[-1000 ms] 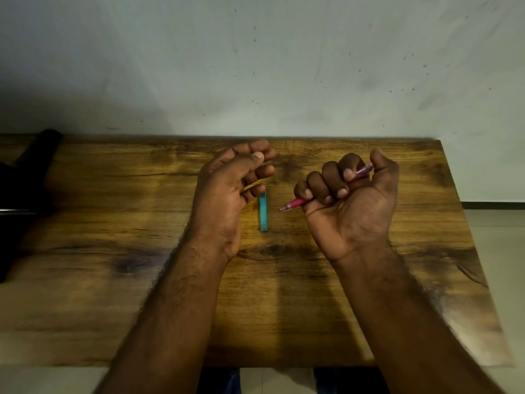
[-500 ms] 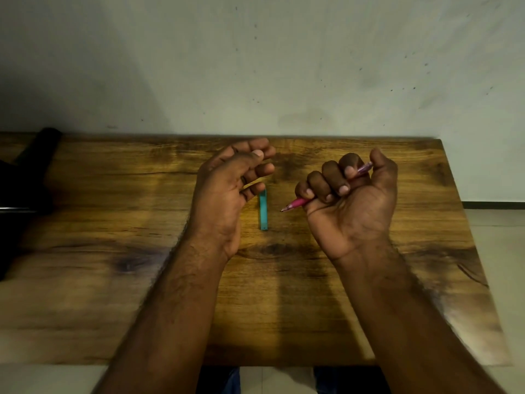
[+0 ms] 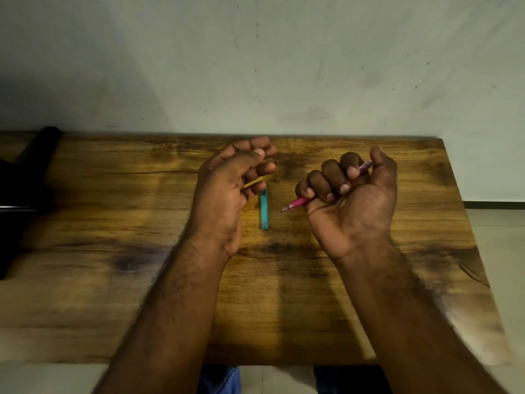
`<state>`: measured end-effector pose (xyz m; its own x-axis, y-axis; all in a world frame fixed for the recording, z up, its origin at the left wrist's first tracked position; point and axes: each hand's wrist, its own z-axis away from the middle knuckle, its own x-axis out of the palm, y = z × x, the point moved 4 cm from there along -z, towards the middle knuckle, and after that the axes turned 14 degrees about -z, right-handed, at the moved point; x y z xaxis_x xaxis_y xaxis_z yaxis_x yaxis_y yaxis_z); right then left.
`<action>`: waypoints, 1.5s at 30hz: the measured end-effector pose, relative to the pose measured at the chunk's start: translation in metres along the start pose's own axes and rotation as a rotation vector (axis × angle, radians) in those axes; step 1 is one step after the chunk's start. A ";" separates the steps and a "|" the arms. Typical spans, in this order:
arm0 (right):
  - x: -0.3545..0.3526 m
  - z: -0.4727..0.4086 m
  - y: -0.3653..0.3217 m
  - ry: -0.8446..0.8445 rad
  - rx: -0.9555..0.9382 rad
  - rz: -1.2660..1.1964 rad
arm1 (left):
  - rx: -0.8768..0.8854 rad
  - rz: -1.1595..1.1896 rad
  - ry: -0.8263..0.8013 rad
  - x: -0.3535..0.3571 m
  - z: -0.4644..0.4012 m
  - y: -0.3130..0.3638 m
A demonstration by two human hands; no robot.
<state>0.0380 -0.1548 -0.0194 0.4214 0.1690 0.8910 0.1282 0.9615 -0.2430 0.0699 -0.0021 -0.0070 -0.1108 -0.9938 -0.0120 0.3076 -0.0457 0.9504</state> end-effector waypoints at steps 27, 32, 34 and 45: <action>0.000 0.001 0.000 0.004 0.014 -0.019 | -0.007 -0.016 -0.001 0.000 0.000 0.000; 0.000 0.001 0.000 0.008 0.011 -0.011 | -0.011 -0.013 0.003 0.000 0.000 0.000; 0.000 0.001 0.001 -0.001 0.025 -0.030 | -0.012 -0.016 0.003 0.000 0.000 0.000; 0.001 0.002 0.001 -0.002 0.005 0.036 | -0.003 -0.025 -0.001 0.000 0.000 0.000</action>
<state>0.0371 -0.1529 -0.0185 0.4238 0.2042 0.8824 0.1087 0.9557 -0.2734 0.0696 -0.0021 -0.0070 -0.1198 -0.9922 -0.0352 0.3079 -0.0709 0.9488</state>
